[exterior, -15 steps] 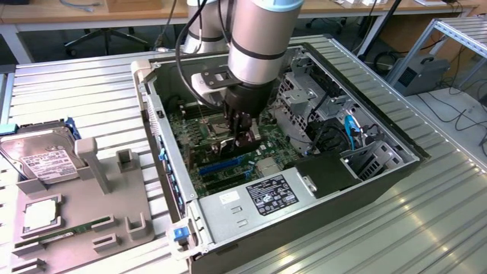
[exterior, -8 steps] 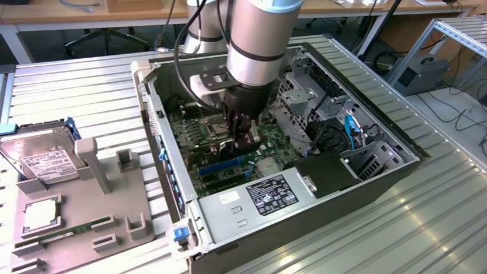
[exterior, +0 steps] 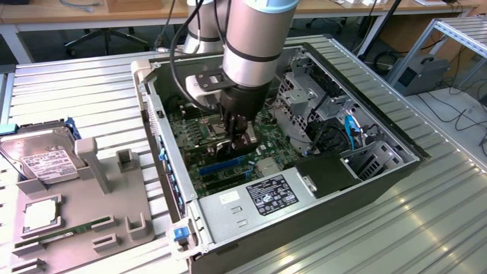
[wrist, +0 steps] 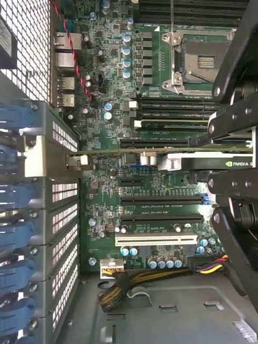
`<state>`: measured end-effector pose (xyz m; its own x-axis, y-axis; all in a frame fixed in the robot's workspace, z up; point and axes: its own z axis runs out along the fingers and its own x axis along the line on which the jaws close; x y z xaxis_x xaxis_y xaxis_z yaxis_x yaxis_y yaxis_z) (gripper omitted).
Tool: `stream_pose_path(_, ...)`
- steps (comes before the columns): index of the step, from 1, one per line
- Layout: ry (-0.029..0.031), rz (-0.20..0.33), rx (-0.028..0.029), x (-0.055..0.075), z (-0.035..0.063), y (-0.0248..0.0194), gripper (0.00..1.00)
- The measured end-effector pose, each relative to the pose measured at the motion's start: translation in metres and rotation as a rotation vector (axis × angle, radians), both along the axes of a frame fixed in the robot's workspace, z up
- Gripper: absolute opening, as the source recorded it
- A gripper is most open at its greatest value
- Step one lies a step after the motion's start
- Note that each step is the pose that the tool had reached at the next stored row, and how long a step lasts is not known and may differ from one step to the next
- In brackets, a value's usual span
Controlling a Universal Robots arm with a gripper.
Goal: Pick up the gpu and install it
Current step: 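Insert the gpu into the slot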
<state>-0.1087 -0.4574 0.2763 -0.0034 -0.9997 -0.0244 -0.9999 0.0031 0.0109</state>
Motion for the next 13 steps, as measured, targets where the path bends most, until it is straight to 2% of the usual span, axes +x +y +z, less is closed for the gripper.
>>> stream_pose_path(11, 0.0, 0.0, 0.0, -0.0059, 0.0, 0.0, 0.27)
stream_pose_path(13, -0.0001, 0.0, -0.0001, -0.0069, -0.0033, 0.0, 0.27)
